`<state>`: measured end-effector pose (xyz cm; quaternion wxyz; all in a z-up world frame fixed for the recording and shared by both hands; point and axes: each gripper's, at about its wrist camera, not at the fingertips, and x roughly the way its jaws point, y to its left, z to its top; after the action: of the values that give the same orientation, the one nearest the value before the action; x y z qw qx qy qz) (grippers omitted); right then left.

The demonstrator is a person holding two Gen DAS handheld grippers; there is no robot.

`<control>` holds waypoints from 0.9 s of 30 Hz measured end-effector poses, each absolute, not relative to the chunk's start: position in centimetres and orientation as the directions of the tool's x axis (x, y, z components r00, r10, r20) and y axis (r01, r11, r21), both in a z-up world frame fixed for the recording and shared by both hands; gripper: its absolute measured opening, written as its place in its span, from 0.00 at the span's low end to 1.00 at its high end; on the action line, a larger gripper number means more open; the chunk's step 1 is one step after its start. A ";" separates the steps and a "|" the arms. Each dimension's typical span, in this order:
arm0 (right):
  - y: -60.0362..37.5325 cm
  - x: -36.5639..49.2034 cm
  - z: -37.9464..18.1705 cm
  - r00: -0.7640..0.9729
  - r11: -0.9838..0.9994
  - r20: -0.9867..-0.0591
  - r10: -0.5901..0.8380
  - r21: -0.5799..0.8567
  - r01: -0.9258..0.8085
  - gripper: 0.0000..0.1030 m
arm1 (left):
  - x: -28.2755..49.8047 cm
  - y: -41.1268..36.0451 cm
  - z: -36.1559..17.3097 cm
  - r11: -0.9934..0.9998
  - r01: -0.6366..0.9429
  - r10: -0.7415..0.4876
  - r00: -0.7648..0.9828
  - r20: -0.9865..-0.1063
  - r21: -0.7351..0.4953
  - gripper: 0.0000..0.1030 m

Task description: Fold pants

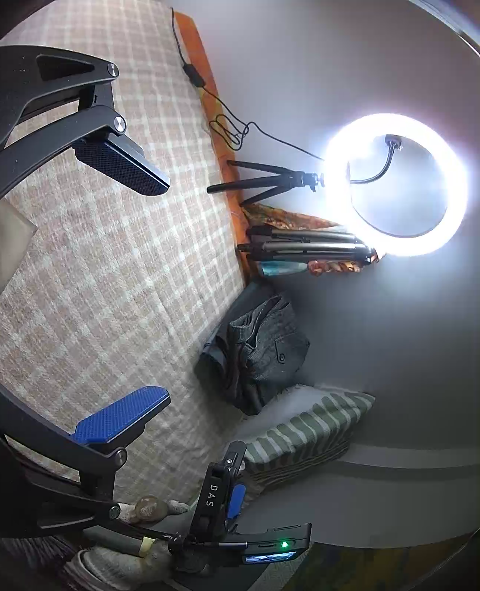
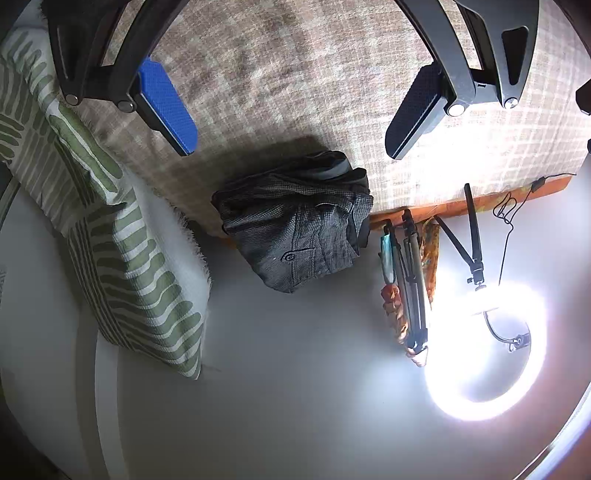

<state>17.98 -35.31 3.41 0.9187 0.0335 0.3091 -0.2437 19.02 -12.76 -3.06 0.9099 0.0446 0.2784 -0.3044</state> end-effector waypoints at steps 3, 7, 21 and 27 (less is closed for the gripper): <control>-35.3 18.0 3.3 0.689 0.878 -0.583 -0.430 -0.092 0.470 1.00 | 19.2 -12.7 -3.1 0.811 0.577 -0.530 0.656 -0.538 -0.096 1.00; -35.5 17.9 3.2 0.688 0.875 -0.584 -0.432 -0.087 0.476 1.00 | 19.2 -12.7 -3.2 0.811 0.577 -0.531 0.653 -0.540 -0.099 1.00; -35.8 17.8 3.0 0.684 0.874 -0.587 -0.434 -0.089 0.478 1.00 | 19.2 -12.9 -3.3 0.806 0.584 -0.533 0.648 -0.544 -0.095 1.00; -35.6 17.8 3.0 0.682 0.873 -0.588 -0.436 -0.090 0.480 1.00 | 19.1 -13.0 -3.3 0.807 0.583 -0.531 0.648 -0.545 -0.093 1.00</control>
<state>17.83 -35.60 2.97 0.9163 0.0356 0.3110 -0.2499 19.10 -13.00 -3.32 0.9067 0.0453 0.2855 -0.3073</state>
